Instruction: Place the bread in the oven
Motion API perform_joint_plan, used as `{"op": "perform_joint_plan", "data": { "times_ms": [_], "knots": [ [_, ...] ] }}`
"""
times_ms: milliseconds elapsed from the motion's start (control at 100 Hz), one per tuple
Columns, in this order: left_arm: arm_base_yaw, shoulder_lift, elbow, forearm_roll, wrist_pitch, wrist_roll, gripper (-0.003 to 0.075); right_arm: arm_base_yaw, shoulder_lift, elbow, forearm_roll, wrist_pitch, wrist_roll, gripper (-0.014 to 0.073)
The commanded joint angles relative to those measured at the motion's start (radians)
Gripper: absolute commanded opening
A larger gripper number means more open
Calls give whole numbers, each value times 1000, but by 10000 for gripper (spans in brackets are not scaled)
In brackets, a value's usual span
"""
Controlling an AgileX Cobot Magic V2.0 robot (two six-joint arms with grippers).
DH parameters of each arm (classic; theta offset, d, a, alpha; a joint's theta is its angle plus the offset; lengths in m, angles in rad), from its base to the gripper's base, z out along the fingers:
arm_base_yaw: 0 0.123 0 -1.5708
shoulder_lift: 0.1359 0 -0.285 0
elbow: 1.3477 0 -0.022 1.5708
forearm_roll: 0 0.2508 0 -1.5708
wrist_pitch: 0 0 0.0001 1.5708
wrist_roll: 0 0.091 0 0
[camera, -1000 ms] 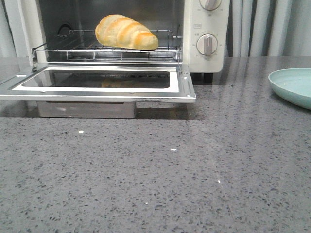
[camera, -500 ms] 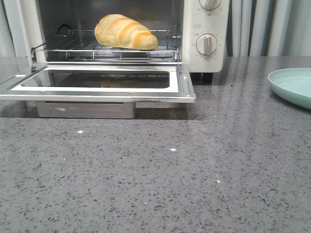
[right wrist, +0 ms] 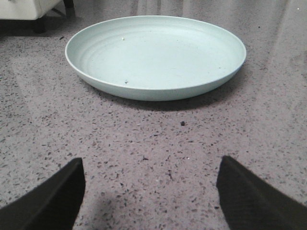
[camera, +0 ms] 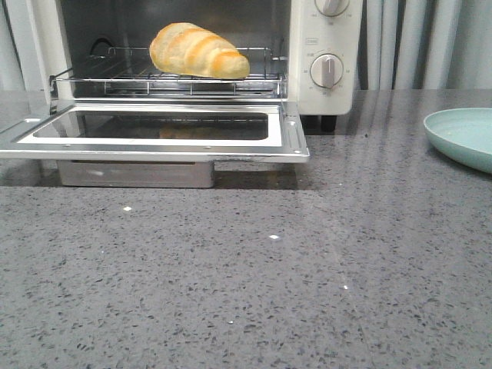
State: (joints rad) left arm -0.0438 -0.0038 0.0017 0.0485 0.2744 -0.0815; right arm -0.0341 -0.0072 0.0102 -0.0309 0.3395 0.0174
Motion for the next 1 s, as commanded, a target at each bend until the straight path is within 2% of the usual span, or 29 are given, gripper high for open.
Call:
{"op": "perform_joint_plan", "data": {
  "times_ms": [0,140,990],
  "knots": [
    [14,-24,22,-13,-51,4,-21,1,-21,24,-2,-20,-6,517],
    [14,-24,22,-25,-13,4,-21,1,-21,24,-2,-20,-6,517],
    [14,-24,22,-75,-17,4,-21,1,-21,24,-2,-20,-6,517]
  ]
}}
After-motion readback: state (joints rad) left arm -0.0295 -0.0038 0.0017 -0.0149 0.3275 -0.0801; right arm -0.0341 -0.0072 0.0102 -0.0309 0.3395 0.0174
